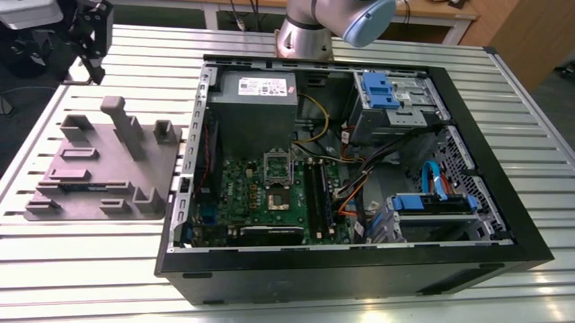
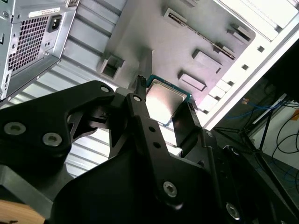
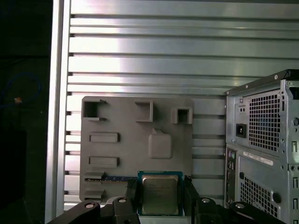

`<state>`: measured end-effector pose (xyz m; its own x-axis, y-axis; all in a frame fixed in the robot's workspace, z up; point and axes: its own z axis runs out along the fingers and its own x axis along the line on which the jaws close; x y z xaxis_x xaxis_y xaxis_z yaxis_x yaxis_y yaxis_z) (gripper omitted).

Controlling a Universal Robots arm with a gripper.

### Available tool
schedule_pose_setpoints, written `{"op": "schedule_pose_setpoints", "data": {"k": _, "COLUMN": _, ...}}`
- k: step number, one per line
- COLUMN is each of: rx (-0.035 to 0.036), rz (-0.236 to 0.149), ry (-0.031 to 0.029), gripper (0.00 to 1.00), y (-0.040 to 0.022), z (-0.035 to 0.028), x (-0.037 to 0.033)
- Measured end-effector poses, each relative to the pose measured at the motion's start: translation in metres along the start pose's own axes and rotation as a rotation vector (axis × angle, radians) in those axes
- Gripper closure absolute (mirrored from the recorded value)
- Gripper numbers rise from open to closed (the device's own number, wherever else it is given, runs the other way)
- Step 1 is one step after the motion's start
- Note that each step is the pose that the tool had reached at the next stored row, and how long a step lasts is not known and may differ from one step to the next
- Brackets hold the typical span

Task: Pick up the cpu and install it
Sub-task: 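Pick up the cpu and move it towards the insertion slot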

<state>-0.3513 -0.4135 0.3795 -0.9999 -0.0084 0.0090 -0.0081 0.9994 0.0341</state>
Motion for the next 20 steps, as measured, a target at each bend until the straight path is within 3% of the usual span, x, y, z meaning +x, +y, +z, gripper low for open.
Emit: {"op": "schedule_pose_setpoints", "data": {"k": 20, "rx": 0.0000, "rz": 0.000, "ry": 0.0000, "gripper": 0.53, "y": 0.0000, "z": 0.0000, "x": -0.0044}}
